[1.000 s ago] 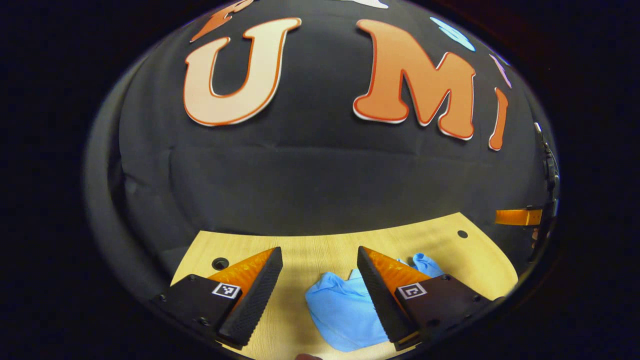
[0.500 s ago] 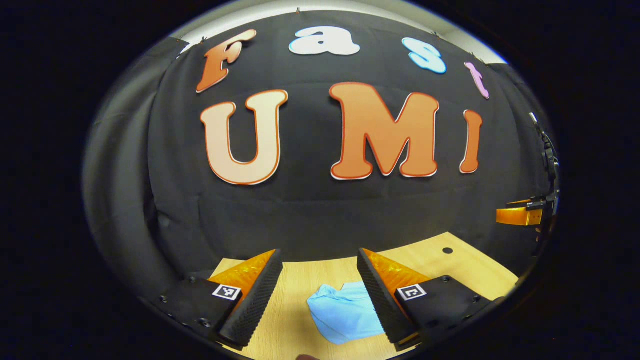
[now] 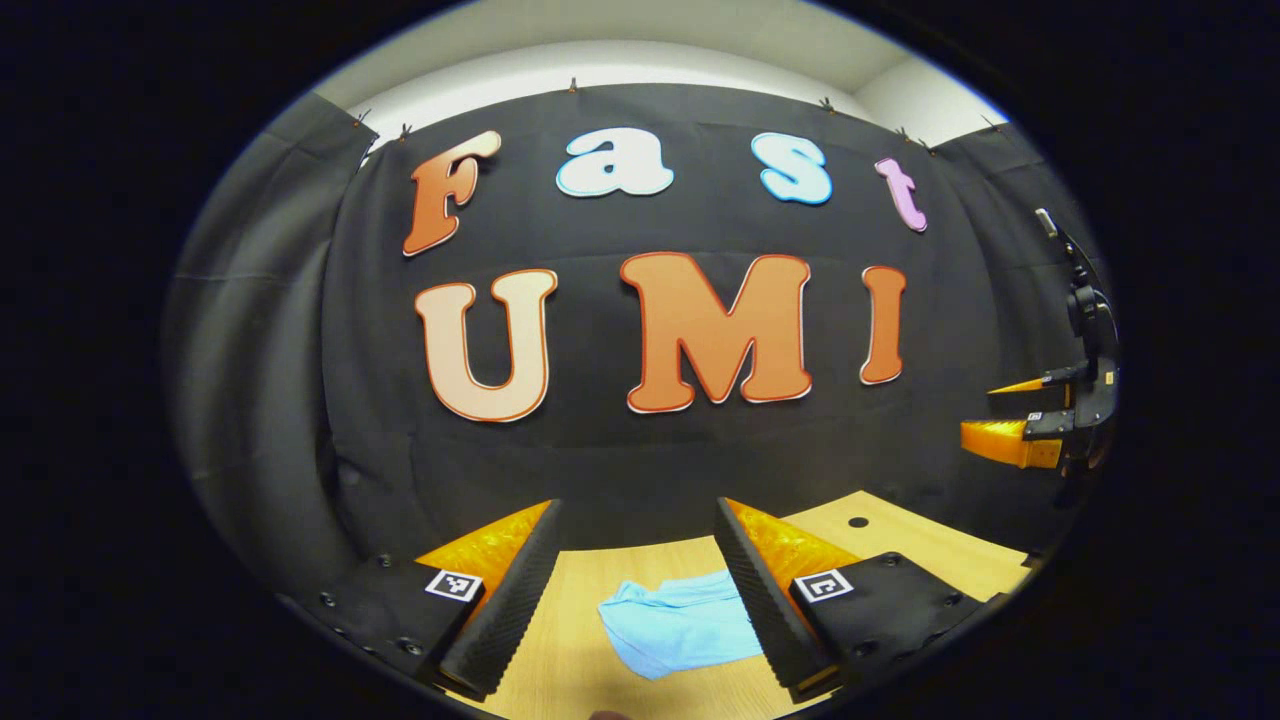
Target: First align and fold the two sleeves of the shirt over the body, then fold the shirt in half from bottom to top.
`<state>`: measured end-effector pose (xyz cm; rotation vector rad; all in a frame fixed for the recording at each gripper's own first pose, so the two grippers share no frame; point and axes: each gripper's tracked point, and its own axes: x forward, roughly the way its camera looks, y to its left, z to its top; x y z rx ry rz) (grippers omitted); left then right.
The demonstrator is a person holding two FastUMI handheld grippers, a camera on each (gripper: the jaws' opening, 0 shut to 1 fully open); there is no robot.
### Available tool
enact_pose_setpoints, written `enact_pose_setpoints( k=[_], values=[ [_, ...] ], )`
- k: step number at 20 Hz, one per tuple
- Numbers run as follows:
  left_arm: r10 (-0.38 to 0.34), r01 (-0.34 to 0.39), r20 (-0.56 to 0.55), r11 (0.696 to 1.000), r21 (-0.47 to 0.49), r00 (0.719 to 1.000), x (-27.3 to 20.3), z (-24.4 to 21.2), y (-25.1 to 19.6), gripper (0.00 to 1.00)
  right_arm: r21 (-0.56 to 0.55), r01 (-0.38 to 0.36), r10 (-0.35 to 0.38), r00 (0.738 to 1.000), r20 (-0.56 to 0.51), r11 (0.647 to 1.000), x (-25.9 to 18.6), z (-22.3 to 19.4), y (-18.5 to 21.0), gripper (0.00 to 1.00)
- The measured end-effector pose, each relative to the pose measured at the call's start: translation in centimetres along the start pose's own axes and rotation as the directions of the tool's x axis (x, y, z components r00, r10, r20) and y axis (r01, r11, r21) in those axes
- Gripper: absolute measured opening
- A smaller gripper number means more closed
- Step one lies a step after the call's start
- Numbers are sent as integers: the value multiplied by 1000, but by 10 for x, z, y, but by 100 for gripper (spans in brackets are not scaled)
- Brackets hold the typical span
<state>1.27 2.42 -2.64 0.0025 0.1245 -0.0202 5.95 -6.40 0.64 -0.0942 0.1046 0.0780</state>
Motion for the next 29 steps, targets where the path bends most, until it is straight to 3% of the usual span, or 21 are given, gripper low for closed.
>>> enact_pose_setpoints(
  k=[2,5,10,13,17,18,29],
  values=[
    [14,-14,42,1000,11,999,-20,6,-7,96,-21,-9,9,1000,22,1000,-15,-2,7,99],
    [14,-6,153,998,-55,988,-44,30,-27,96,-9,-28,28,999,39,1000,-38,-3,18,100],
    [58,-45,238,997,-61,970,-75,65,-37,96,-6,-39,40,985,166,999,-73,38,21,99],
    [50,-37,233,998,-60,971,-90,68,-51,96,-17,-112,113,970,215,994,-88,47,41,98],
    [40,-20,202,995,-103,978,-99,64,-67,99,-5,-130,129,970,205,991,-95,44,52,99],
    [48,-29,202,995,-96,978,-101,64,-67,96,5,-127,123,972,199,992,-95,43,52,99],
    [116,-98,175,989,-106,978,-108,44,-9,98,49,-78,69,982,173,996,-82,37,70,100]
  ],
)
